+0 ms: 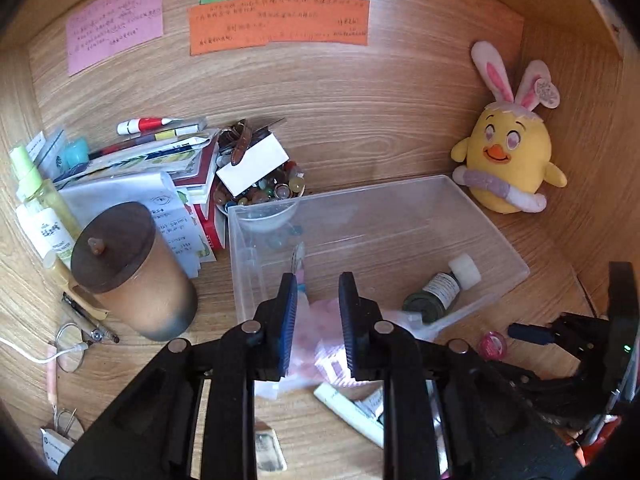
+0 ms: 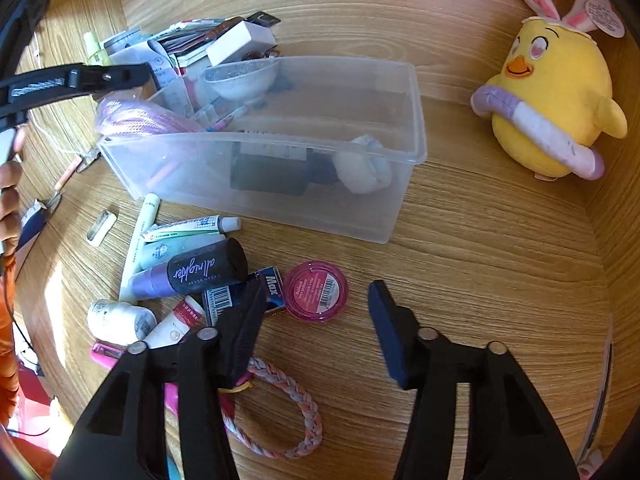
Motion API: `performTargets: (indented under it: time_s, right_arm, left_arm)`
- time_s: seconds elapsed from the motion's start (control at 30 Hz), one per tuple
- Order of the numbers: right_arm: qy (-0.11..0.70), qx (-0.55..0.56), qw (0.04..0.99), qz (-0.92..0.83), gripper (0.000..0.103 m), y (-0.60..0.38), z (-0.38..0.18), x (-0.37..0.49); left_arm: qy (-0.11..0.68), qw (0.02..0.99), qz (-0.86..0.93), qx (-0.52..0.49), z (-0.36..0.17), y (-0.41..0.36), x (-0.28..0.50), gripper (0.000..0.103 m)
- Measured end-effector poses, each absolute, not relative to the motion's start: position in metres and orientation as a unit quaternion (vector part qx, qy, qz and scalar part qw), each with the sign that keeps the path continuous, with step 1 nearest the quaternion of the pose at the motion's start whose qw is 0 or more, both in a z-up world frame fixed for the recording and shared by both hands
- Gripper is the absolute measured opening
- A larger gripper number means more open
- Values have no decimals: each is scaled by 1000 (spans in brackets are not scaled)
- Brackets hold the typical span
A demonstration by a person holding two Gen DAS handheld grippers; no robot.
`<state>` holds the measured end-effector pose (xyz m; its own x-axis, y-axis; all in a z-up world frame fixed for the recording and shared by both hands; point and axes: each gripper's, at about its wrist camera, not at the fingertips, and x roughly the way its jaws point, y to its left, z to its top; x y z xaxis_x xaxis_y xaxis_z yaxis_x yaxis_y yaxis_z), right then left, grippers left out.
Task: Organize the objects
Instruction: 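Drop the pink rope bag into the clear box with the left tool while the right moves to the compact, then grasp the pink round compact with the right tool while the left tool grasps the small clear block, then carry the compact and clear block into the box and open both tools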
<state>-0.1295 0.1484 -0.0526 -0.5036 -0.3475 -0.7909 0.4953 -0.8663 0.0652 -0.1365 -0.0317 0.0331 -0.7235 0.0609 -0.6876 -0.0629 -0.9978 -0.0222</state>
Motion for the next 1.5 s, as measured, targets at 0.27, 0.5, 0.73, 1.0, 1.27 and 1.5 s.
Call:
performTargets:
  time_s: [0.27, 0.5, 0.73, 1.0, 1.27, 1.5]
  right_arm:
    - [94, 434, 241, -863, 33, 150, -57, -137]
    - [103, 426, 233, -868, 33, 151, -56, -139]
    - [93, 409, 227, -879, 33, 155, -40, -136]
    - [73, 386, 225, -892, 33, 159, -18, -132]
    - [62, 368, 232, -898, 33, 158, -4, -129]
    - [46, 344, 240, -907, 33, 158, 13, -128]
  left_arm:
    - [-15, 14, 933, -360, 34, -53, -97, 51]
    - [-36, -7, 924, -381, 14, -80, -71, 58]
    - [-45, -12, 905, -423, -21, -88, -62, 58]
    - [-32, -12, 884, -466, -59, -78, -61, 47]
    - [-12, -21, 890, -455, -64, -72, -55, 23]
    - [-24, -23, 904, -425, -45, -72, -44, 23]
